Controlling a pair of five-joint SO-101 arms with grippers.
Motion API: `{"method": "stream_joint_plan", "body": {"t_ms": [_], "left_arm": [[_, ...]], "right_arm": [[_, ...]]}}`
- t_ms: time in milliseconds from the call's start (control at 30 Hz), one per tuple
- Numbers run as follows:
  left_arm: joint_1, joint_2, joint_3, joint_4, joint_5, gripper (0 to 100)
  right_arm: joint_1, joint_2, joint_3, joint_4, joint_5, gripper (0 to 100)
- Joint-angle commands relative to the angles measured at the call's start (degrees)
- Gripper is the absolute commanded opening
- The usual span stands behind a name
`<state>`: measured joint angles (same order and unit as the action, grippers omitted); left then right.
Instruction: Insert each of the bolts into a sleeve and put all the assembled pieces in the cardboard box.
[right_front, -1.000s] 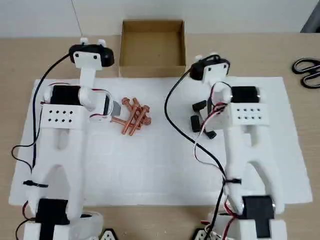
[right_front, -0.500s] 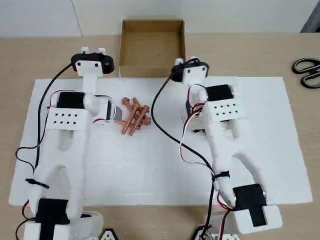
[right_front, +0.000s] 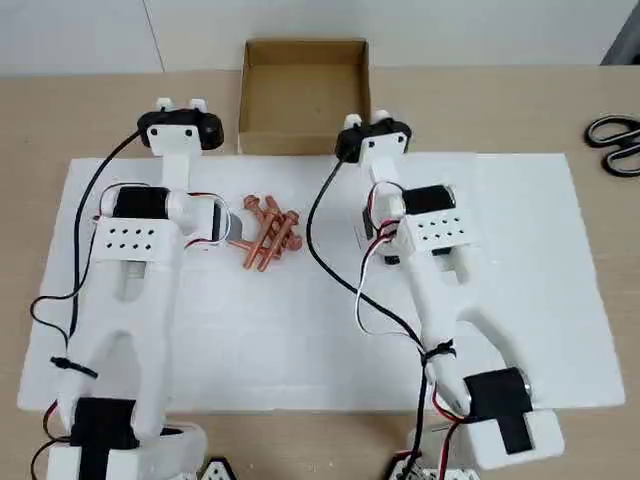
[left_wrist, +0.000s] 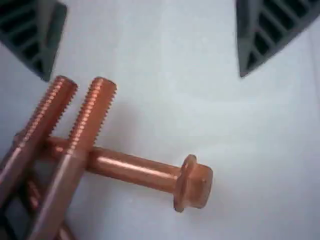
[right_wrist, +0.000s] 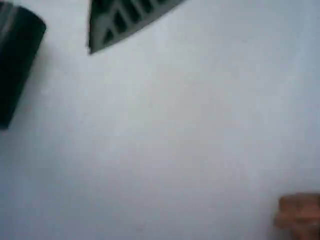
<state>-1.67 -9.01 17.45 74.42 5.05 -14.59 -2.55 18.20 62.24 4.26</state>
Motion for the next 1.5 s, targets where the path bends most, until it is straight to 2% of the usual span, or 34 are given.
{"method": "stream_joint_plan", "body": {"t_ms": [0, 200, 333, 967, 1033, 1467], "left_arm": [[-0.2, -0.4, -0.1, -1.0, 0.4, 23], [-0.2, -0.4, 0.0, -0.9, 0.4, 23], [-0.2, -0.4, 0.0, -0.6, 0.4, 23], [-0.2, -0.4, 0.9, -0.6, 0.4, 23], [-0.2, -0.4, 0.9, -0.6, 0.4, 23], [-0.2, -0.4, 0.9, -0.6, 0.4, 23]], "right_arm": [[-0.3, -0.1, 1.9, -2.9, -0.6, 26.1], [-1.8, -0.1, 4.9, -6.0, -0.7, 14.3], [-1.6, 0.0, 5.4, -7.3, -2.7, 10.2], [0.5, 2.2, -1.9, -2.0, -0.9, 12.5], [1.1, 3.5, -2.2, -2.0, -0.9, 14.8], [1.4, 14.5, -7.4, -2.3, -0.5, 14.9]]}}
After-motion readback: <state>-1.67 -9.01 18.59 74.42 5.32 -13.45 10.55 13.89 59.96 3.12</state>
